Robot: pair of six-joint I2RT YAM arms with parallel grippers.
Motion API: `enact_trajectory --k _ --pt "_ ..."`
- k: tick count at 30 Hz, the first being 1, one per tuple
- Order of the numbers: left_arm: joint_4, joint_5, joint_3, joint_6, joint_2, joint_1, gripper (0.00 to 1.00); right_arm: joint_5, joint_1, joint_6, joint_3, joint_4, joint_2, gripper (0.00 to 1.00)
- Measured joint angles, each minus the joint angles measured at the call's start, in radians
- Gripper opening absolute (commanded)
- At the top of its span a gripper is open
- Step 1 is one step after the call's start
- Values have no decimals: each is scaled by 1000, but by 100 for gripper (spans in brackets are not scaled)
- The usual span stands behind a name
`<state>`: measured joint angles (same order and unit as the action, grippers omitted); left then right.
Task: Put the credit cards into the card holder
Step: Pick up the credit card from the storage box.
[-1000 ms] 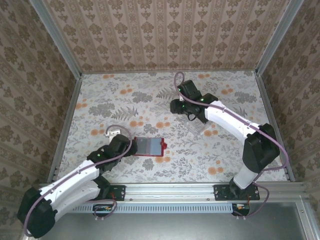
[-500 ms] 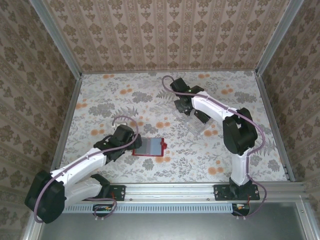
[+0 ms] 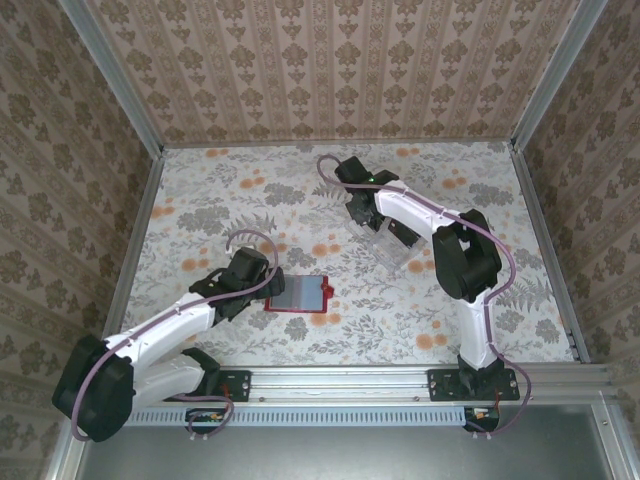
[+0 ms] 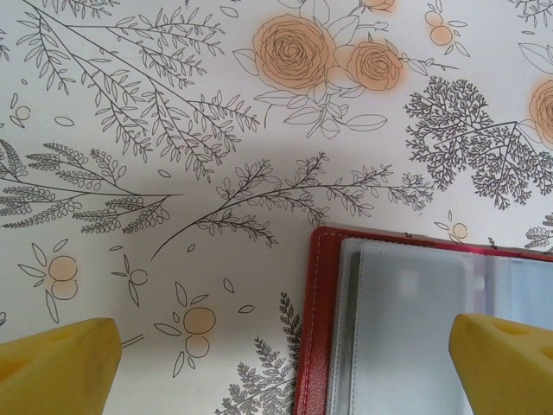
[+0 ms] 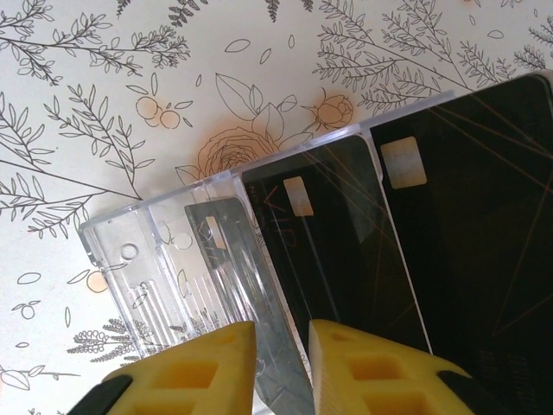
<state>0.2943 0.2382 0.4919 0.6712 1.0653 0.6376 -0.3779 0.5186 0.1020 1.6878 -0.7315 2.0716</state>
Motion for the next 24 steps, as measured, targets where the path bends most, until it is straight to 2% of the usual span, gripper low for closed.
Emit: enact_trajectory --k 15,24 --pt "-11 -6 0 0 0 0 100 72 -21 -1 8 -5 0 1" --pt "-11 -7 0 0 0 0 100 113 -32 -22 11 -6 -18 0"
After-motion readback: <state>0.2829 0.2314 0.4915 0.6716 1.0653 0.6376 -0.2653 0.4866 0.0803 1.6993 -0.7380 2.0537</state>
